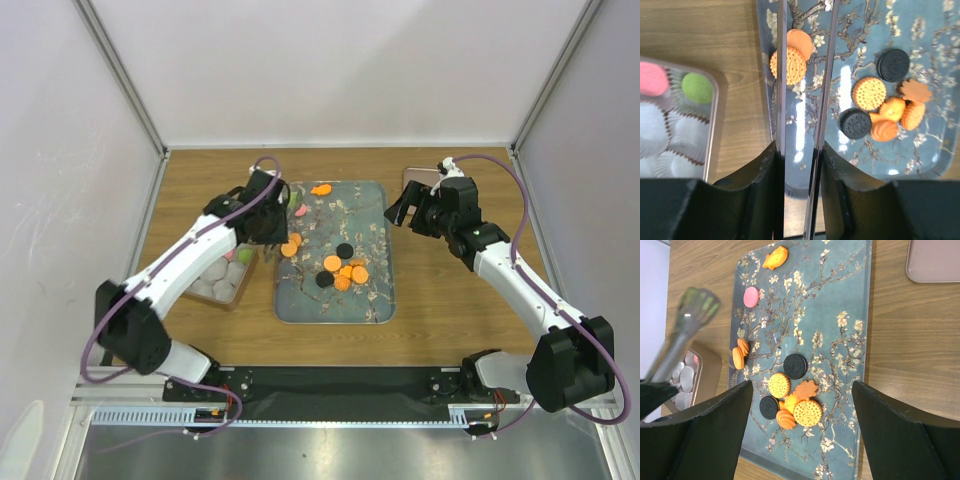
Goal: Pack the cookies
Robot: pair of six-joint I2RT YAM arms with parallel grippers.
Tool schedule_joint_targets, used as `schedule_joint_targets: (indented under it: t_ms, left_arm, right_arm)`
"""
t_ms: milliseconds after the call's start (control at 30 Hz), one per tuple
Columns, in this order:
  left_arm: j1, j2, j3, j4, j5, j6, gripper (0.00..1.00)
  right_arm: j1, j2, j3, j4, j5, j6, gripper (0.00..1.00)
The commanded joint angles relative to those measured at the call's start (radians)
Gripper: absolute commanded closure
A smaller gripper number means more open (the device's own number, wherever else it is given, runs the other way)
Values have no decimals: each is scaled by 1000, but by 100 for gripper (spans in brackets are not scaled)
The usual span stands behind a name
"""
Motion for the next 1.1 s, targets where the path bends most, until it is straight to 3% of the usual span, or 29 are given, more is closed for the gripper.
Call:
schedule_joint_targets:
  t_ms: [0, 433, 700, 1067]
  left_arm:
    - [28, -137, -32, -28, -8, -12, 61]
    - [401, -540, -283, -171, 27, -10, 62]
    - [547, -558, -326, -208, 36, -61, 63]
    - [614, -551, -372, -231, 25, -132, 61]
  right_arm:
    - [-2, 3, 23, 16, -6, -7, 13]
    - [-4, 23, 22, 28, -40, 5, 13]
    - [-2, 20, 19, 33, -49, 9, 13]
    - [-4, 18, 16, 34, -55, 11, 13]
